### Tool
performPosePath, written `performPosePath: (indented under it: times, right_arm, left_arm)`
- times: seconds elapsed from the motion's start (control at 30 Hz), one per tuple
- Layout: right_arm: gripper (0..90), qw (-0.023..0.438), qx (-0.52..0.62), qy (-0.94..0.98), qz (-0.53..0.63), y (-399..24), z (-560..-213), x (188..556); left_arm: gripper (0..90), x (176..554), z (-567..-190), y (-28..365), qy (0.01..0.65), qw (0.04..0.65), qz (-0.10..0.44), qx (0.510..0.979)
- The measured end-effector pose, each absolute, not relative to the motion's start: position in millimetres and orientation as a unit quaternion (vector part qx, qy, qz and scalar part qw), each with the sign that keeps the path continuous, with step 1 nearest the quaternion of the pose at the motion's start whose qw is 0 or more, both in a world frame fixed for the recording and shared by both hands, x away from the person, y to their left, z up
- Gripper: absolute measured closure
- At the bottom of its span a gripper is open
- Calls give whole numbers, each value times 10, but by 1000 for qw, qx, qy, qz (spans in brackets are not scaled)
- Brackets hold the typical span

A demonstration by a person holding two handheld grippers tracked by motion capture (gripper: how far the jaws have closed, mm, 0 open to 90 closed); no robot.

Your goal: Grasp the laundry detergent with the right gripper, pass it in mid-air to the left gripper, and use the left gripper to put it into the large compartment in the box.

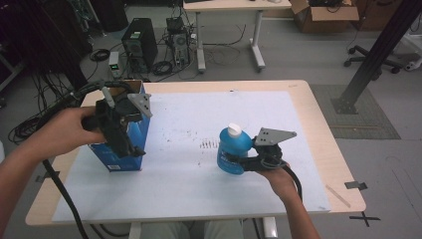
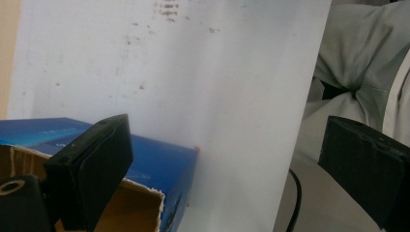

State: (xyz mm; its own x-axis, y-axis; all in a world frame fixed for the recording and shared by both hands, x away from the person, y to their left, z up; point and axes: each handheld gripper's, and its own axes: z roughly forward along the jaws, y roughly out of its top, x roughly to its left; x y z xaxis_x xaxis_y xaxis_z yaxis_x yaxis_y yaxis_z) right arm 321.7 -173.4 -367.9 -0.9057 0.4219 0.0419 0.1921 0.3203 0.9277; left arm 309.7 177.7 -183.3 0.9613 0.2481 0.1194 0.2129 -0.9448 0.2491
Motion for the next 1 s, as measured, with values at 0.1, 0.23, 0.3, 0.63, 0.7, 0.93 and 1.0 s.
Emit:
performPosePath:
  times: [0.1, 0.23, 0.3, 0.63, 0.7, 0.93, 1.0]
  right_arm:
    - [435, 106, 185, 809, 549, -1778, -3560, 3231]
    - [435, 97, 174, 813, 547, -1835, -3418, 3260]
    - [435, 94, 167, 818, 543, -1855, -3346, 3269]
    - [435, 65, 131, 828, 541, -1936, -3018, 3299]
    - [435, 60, 122, 830, 541, -1940, -2969, 3303]
    - [435, 39, 97, 840, 533, -1904, -2867, 3318]
    - [435, 35, 90, 841, 532, -1886, -2849, 3331]
  left_arm:
    - [54, 3101, -1782, 1724, 114, 119, 78, 983]
    - [55, 3113, -1711, 1633, 108, 121, 81, 983]
    - [54, 3122, -1672, 1579, 106, 121, 83, 984]
    - [55, 3179, -1491, 1304, 88, 129, 81, 984]
    - [55, 3188, -1466, 1253, 83, 128, 81, 985]
    - [55, 3200, -1384, 1122, 71, 133, 80, 985]
    - [55, 3205, -1364, 1095, 68, 134, 80, 985]
